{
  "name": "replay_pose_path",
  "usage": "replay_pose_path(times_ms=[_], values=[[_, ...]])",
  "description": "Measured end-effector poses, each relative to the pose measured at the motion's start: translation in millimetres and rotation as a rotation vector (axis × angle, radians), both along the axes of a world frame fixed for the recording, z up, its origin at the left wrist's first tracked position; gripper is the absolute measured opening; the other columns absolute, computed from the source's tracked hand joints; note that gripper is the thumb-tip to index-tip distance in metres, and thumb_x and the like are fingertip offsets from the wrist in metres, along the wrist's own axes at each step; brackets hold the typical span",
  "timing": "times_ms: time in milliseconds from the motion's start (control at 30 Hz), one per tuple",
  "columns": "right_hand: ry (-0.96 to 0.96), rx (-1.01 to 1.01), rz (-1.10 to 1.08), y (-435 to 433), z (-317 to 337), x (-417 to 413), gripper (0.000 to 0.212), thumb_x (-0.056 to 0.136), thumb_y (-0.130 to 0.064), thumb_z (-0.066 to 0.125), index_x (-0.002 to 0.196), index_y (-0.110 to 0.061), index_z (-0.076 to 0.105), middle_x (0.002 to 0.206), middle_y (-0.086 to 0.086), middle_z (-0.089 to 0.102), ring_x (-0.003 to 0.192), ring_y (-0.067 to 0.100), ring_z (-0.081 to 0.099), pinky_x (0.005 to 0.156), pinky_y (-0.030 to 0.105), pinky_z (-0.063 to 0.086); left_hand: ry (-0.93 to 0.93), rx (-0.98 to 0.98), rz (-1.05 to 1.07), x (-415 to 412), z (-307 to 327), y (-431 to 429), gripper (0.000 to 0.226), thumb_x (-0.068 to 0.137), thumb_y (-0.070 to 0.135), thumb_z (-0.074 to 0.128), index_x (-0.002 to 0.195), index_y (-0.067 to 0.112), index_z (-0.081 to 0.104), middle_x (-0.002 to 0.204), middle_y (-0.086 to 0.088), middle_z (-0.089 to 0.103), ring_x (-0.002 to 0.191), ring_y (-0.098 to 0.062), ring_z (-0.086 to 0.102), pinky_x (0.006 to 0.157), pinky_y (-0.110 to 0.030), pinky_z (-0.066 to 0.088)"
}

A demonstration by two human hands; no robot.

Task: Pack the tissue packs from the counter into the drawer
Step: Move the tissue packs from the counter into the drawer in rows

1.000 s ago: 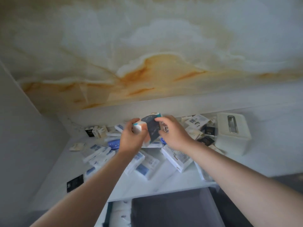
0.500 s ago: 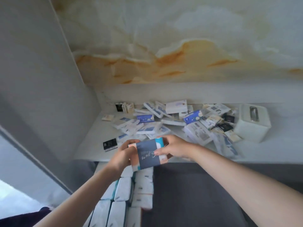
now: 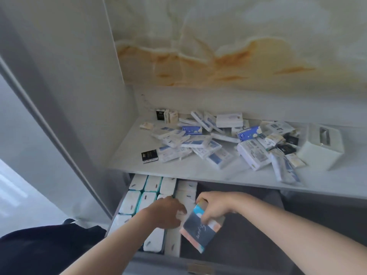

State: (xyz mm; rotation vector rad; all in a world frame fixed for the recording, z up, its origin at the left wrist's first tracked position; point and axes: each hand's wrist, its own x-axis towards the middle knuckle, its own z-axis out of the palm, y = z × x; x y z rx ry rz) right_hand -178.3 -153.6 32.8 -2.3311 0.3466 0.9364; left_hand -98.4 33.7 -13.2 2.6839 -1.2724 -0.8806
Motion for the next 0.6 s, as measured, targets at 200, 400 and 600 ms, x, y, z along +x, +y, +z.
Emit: replay_pose_path(times_ms=[200, 400, 600], values=[[0.038, -0.161, 0.029, 24, -35, -7, 0.052, 0.069, -0.044, 0.082, 0.110, -0.020, 0.060, 0.101, -0.001, 0.066, 0.085, 0.018, 0.067, 0.064, 0.027, 0.055, -0.229, 0.188, -0.303, -8, -40, 2, 0.077, 0.087, 0.063, 0.054, 0.152, 0.033, 0.026, 0.162, -0.004, 0.015, 0.149, -0.027, 0.006, 0.119, -0.048, 0.014], [0.158, -0.187, 0.050, 31, -29, 2, 0.046, 0.073, -0.041, 0.083, 0.100, -0.010, 0.061, 0.096, 0.012, 0.070, 0.068, 0.025, 0.069, 0.057, 0.028, 0.057, -0.450, 0.273, -0.418, -10, -68, 8, 0.100, 0.081, 0.063, 0.064, 0.154, 0.020, 0.010, 0.160, -0.009, 0.011, 0.146, -0.032, 0.013, 0.118, -0.052, 0.006], [0.262, -0.230, 0.104, 22, -22, 9, 0.045, 0.077, -0.036, 0.081, 0.103, -0.008, 0.060, 0.101, 0.017, 0.067, 0.065, 0.030, 0.068, 0.073, 0.035, 0.062, -0.463, 0.342, -0.378, -10, -72, 5, 0.104, 0.081, 0.065, 0.063, 0.156, 0.024, 0.003, 0.163, -0.010, 0.000, 0.149, -0.033, -0.004, 0.118, -0.054, -0.003]])
